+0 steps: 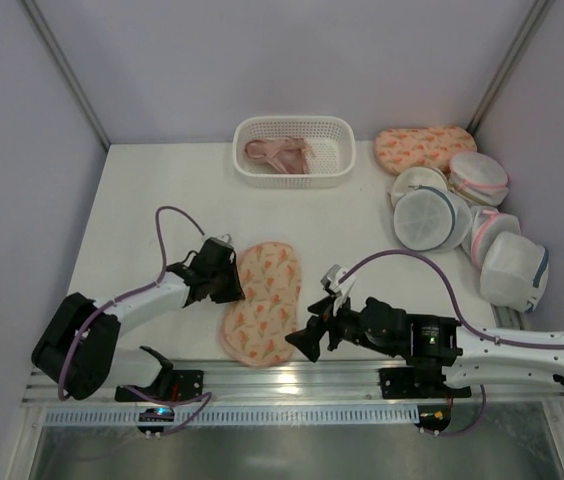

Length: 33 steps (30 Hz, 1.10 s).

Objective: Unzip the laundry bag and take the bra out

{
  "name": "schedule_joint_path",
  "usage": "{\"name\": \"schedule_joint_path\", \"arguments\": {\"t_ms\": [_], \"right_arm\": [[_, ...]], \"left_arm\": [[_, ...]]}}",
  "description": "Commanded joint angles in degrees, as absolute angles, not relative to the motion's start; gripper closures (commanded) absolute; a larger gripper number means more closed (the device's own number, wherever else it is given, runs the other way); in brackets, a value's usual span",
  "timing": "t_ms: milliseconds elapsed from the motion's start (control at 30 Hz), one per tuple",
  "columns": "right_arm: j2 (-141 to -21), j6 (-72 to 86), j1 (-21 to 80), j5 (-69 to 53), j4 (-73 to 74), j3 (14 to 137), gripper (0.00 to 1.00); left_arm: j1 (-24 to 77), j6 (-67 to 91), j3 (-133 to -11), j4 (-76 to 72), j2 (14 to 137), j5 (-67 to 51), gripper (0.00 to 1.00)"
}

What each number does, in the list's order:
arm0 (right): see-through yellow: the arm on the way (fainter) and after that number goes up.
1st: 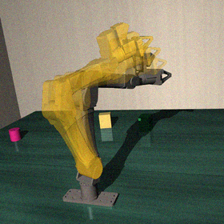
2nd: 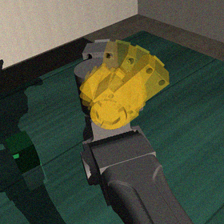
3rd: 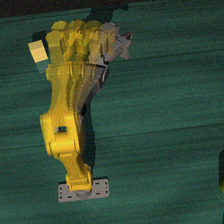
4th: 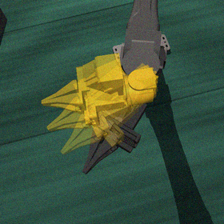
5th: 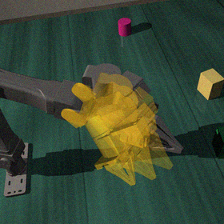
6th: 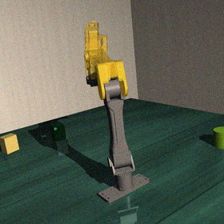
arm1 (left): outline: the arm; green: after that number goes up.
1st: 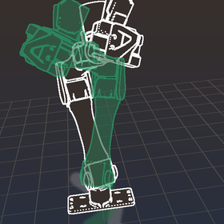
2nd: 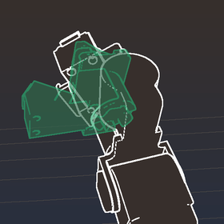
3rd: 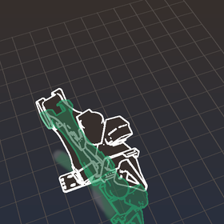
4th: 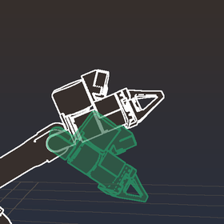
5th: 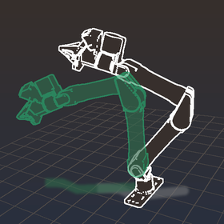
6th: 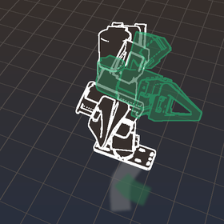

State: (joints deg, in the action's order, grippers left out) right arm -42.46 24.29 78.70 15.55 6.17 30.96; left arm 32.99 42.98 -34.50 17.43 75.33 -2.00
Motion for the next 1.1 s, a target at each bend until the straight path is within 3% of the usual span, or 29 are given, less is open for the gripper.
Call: {"name": "schedule_joint_path", "arguments": {"t_ms": [0, 33, 267, 367, 567, 700, 900, 1067], "right_arm": [[-40.78, 25.22, 79.19, 16.96, 6.41, 30.94, 0.03], [-40.61, 25.31, 79.19, 17.05, 6.76, 30.94, 0.03], [-39.46, 25.75, 79.19, 17.67, 8.35, 30.94, 0.04], [-39.2, 26.01, 79.19, 17.84, 8.96, 31.02, 0.04], [-38.06, 26.46, 79.19, 18.19, 10.63, 31.29, 0.05], [-37.27, 26.89, 79.19, 18.54, 12.56, 31.55, 0.05], [-36.04, 27.95, 79.19, 18.55, 14.59, 31.99, 0.05], [-35.6, 29.62, 79.19, 17.93, 17.05, 31.64, 0.05]], "left_arm": [[33.22, 41.13, -34.01, 11.17, 76.72, -3.69, 0.91], [33.22, 41.31, -33.84, 10.64, 76.73, -4.47, 1.0], [33.14, 42.8, -34.19, 10.81, 72.61, -0.53, 1.0], [31.47, 44.73, -36.03, 11.86, 70.67, 7.37, 1.0], [16.3, 51.05, -39.45, 6.69, 72.41, 4.05, 1.0], [7.14, 54.74, -44.64, 2.82, 79.34, 1.06, 1.0], [-4.9, 70.46, -47.45, -19.22, 90.77, -3.95, 1.0], [-9.22, 73.82, -59.22, -20.56, 105.63, -4.83, 1.0]]}}
